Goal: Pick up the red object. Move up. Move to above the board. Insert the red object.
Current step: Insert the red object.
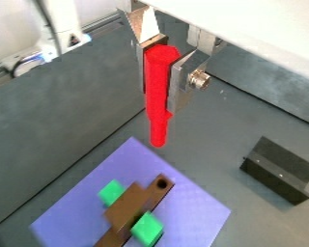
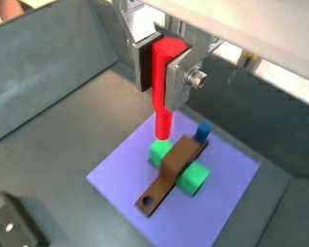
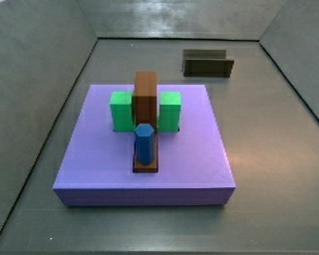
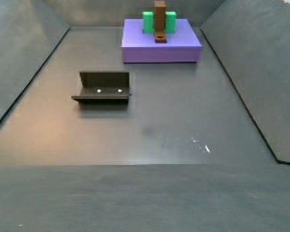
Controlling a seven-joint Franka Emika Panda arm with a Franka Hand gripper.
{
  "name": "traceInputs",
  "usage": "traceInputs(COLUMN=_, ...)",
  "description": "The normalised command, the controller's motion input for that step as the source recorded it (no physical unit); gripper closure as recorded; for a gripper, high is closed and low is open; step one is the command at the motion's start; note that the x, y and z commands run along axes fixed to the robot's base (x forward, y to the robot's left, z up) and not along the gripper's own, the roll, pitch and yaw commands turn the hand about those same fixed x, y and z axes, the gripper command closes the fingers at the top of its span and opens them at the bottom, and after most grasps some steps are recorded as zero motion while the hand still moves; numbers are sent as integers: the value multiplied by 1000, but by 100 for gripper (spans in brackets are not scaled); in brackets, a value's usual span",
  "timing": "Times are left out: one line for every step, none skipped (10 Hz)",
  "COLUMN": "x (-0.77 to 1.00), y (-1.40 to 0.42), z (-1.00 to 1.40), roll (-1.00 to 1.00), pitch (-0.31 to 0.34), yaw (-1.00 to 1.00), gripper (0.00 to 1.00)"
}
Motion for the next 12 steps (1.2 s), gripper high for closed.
traceInputs(x=0, y=734, z=-526, roll=-127, pitch=-126, yaw=-169, gripper=100)
traceInputs(x=0, y=534, z=-620, roll=-129, pitch=-170, yaw=-146, gripper=100)
traceInputs(x=0, y=0, z=-711, roll=-91, pitch=-196, yaw=-20, gripper=100)
traceInputs(x=-29, y=0, z=-757, roll=-84, pitch=-211, yaw=-94, gripper=100)
traceInputs(x=-69, y=0, z=-797, roll=-53, pitch=-216, yaw=-109, gripper=100)
traceInputs(x=-66, y=0, z=-769, roll=-44, pitch=-204, yaw=-69, gripper=100)
traceInputs(x=29, y=114, z=-634, roll=-50, pitch=-93, yaw=-46, gripper=100)
traceInputs(x=143, y=149, z=-634, roll=-120, pitch=-57, yaw=-80, gripper=100)
traceInputs(x=0, y=89, z=-683, roll=-90, pitch=-93, yaw=-69, gripper=100)
traceInputs(x=0, y=0, z=-571, roll=-97, pitch=-90, yaw=-11, gripper=100)
traceInputs(x=11, y=-17, z=-480, roll=-44, pitch=-39, yaw=0, gripper=100)
traceInputs(x=0, y=-94, z=-454, roll=0, pitch=0, yaw=0, gripper=100)
